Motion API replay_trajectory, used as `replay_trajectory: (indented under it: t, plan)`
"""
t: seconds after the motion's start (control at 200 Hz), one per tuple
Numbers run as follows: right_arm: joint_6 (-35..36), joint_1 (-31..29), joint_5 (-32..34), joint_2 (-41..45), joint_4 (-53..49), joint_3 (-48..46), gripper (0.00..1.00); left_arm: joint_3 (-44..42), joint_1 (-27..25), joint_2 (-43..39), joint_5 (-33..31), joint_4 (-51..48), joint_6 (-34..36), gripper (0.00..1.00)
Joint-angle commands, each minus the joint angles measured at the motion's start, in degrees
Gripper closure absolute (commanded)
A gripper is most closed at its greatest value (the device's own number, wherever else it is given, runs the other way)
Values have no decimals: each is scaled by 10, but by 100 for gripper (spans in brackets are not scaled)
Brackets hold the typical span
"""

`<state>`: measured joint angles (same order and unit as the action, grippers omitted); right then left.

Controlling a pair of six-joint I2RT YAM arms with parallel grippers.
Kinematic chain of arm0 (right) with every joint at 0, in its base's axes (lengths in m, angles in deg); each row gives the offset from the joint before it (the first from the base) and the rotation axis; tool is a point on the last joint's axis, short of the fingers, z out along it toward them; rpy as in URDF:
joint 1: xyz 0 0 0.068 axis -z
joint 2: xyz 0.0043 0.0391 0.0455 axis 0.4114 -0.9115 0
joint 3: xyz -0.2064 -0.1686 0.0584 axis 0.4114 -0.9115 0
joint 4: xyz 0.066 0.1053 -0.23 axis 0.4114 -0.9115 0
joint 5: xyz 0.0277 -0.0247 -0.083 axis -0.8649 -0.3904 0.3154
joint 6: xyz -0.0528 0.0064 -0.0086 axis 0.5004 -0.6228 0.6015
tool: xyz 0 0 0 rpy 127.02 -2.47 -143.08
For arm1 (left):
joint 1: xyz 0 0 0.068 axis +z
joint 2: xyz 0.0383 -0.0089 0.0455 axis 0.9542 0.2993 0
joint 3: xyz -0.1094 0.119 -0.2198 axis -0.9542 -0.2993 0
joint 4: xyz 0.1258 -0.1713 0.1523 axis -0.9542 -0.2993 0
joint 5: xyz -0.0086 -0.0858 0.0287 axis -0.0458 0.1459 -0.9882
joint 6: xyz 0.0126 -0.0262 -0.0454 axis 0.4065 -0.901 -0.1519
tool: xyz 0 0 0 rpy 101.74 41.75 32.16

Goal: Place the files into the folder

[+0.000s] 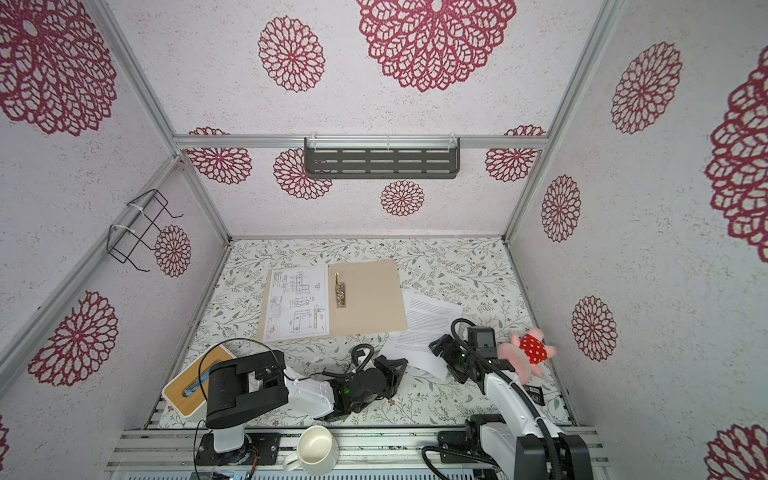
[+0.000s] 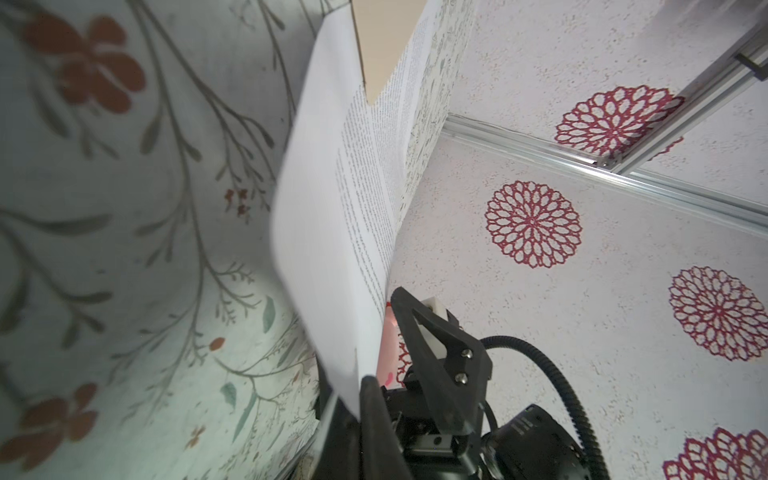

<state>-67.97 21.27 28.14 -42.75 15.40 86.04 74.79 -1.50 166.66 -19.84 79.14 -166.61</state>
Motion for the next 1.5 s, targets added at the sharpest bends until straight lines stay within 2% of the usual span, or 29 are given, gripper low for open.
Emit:
replay_trajectory:
  t: [0.0, 0.195, 0.505, 0.631, 0.896, 1.116, 1.241, 1.401, 1.496]
  plan:
    - [17, 14, -1, 24, -34, 15, 11, -6, 4, -11, -14, 24, 1, 100]
    - [21, 46, -25, 45, -27, 1, 11, -9, 9, -20, -3, 19, 7, 100]
    - [18, 62, -58, 17, 74, -3, 25, -10, 10, -11, 14, 21, 5, 100]
    - [20, 65, -66, 7, 95, -5, 33, -8, 10, -11, 15, 19, 7, 100]
    - [14, 70, -78, 11, 109, -6, 59, -9, 10, -10, 16, 12, 3, 99]
    - [14, 72, -81, 12, 104, -8, 75, -6, 10, -4, 18, 18, 1, 97]
    - [18, 73, -71, 13, 88, -3, 84, -10, 10, -9, 14, 16, 0, 86]
    - [34, 74, -56, 13, 54, 12, 90, -16, 13, -27, 16, 1, 7, 53]
    - [43, 75, -49, 14, 33, 25, 91, -23, 15, -39, 19, -15, 9, 47]
